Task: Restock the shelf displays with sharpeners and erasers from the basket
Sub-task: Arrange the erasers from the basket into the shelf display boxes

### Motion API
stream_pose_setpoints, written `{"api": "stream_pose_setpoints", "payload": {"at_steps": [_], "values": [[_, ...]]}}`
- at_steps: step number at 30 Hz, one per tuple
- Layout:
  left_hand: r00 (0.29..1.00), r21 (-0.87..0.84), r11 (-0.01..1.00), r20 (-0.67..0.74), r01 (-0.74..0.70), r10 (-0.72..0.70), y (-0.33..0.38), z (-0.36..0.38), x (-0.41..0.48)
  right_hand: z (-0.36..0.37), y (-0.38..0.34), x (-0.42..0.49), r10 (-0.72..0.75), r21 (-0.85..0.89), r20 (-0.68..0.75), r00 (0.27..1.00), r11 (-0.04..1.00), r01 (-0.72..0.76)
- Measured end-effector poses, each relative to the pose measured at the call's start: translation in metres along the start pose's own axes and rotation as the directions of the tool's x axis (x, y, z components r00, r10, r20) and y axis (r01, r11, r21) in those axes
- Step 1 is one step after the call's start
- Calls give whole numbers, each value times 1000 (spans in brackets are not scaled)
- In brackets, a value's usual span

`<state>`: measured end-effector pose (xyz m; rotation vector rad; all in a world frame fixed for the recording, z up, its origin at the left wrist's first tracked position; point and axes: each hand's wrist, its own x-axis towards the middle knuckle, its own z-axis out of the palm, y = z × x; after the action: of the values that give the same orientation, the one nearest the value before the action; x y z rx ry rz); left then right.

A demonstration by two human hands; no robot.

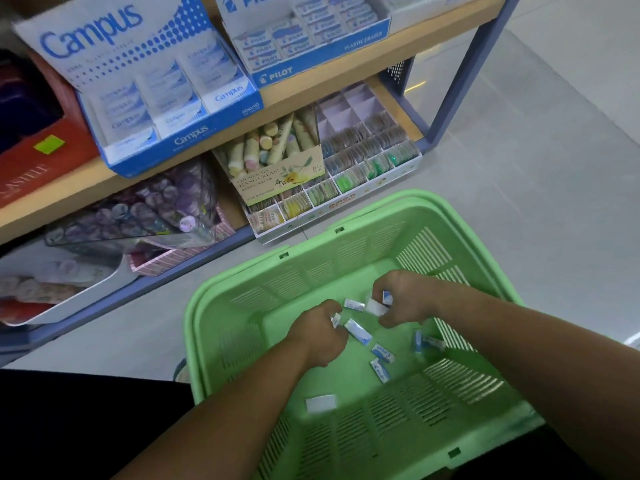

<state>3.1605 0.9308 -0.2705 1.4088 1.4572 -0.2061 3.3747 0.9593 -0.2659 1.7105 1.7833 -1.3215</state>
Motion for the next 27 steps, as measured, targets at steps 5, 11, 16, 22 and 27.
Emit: {"api": "stream_pose_setpoints", "payload": {"at_steps": [5, 11, 16, 22, 27], "values": [[1000, -149, 989, -3, 3, -4, 39, -37, -35, -66, -27, -47, -95, 103, 3, 995, 990, 94], [986, -304, 941, 15, -151, 163, 98, -99, -83, -142, -69, -124, -191, 189, -128, 973, 958, 213], [943, -324, 888, -171, -327, 285, 151, -148, -115, -193, -98, -165, -178, 265, -239, 954, 934, 241], [871, -410, 780, -353, -473, 342, 191, -190, -122, -235, -113, -182, -143, 305, -320, 936, 920, 245], [827, -290, 790, -356, -540, 435, 224, -211, -109, -270, -107, -168, -155, 313, -300, 941, 916, 251]]}}
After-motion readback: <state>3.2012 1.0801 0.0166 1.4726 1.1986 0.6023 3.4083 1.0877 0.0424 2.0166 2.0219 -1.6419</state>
